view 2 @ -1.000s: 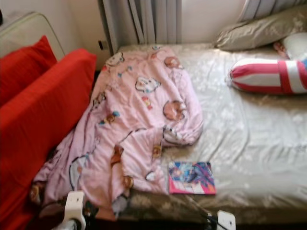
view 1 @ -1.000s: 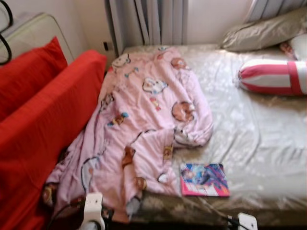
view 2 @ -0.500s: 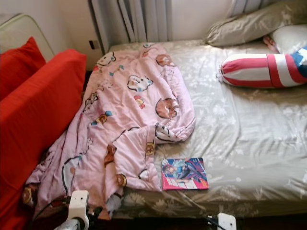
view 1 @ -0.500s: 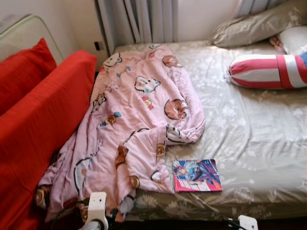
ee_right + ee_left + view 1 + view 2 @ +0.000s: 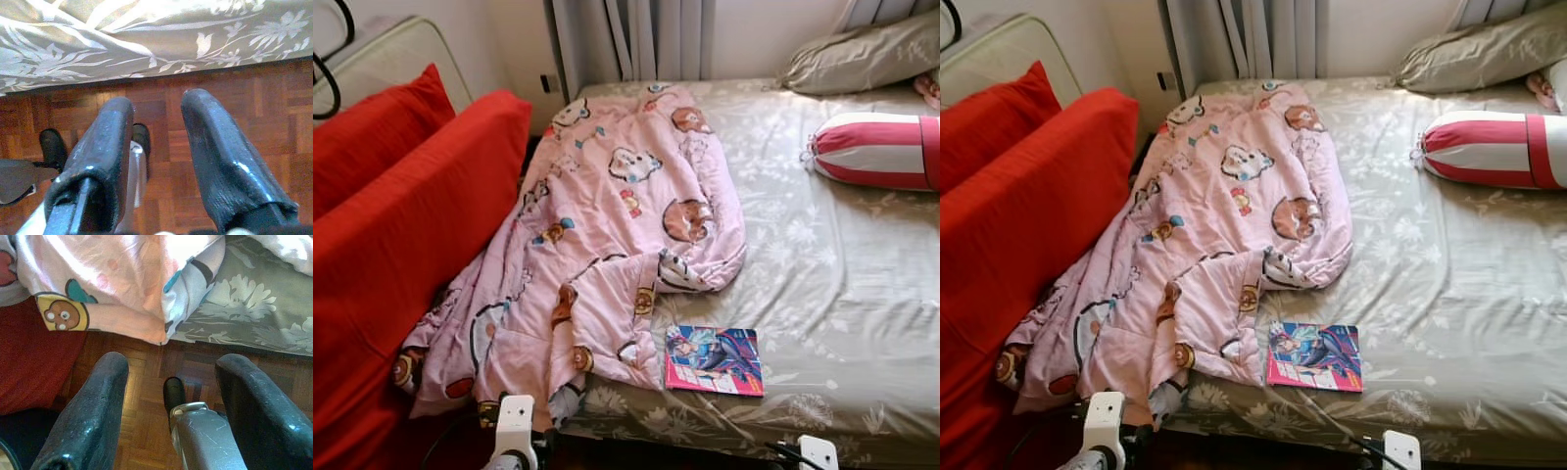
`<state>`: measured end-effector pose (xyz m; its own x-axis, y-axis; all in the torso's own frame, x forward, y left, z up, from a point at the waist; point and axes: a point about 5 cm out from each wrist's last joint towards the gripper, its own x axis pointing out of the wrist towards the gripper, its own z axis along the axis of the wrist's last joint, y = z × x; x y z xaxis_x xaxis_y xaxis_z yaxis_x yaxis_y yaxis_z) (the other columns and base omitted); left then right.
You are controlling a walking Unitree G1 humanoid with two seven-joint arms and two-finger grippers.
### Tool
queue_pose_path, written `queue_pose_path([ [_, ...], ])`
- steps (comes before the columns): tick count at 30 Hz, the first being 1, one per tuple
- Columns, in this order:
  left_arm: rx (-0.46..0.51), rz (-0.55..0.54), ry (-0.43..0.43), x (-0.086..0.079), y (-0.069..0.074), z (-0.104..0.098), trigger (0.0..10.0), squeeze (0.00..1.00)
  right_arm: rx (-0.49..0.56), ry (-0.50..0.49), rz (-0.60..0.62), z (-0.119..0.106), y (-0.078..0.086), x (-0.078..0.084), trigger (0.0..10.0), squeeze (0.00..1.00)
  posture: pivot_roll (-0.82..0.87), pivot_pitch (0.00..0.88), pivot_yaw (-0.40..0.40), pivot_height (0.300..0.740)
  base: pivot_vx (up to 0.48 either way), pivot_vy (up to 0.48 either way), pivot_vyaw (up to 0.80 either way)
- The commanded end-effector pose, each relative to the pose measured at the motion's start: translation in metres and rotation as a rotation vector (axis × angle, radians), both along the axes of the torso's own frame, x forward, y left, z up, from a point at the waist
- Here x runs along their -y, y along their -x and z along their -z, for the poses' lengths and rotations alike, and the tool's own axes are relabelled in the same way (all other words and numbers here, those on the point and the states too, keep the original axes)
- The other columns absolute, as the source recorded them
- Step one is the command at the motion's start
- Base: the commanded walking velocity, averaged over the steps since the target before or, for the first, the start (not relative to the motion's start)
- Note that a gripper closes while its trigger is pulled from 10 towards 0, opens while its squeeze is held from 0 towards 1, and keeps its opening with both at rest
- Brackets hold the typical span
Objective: Clean up the room
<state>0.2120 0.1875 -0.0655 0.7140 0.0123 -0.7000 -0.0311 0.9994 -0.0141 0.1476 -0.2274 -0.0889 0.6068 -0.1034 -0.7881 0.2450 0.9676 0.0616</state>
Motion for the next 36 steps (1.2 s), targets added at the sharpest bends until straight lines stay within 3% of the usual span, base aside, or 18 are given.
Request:
queue_pose_path([
  [1,-0.012,-0.005,-0.006,-0.004,0.004,0.002,10.0,0.0,-0.007,-0.013,0.007,0.002,0.005,-0.003,10.0,0.0,0.04,0.074,0.074,0.74,0.0,0.0,0.0],
  [14,-0.005,-0.009,0.001,-0.002,0.003,0.001,10.0,0.0,-0.017,-0.022,-0.012,0.005,0.004,-0.016,10.0,0.0,0.04,0.076,0.072,0.74,0.099,0.0,0.22],
  [28,0.004,-0.011,0.009,-0.001,0.002,0.001,10.0,0.0,-0.001,-0.005,0.011,0.003,0.016,0.008,10.0,0.0,0.04,0.075,0.069,0.74,0.265,0.0,0.0],
  [32,0.023,0.005,0.012,0.002,-0.002,-0.001,10.0,0.0,0.028,0.004,0.011,-0.001,0.005,0.007,10.0,0.0,0.03,0.076,0.069,0.74,0.0,0.0,0.0],
  [36,0.108,0.048,0.023,0.008,-0.019,-0.013,10.0,0.0,0.08,-0.001,-0.005,-0.006,-0.017,-0.011,10.0,0.0,0.04,0.077,0.068,0.74,0.0,0.0,0.0],
])
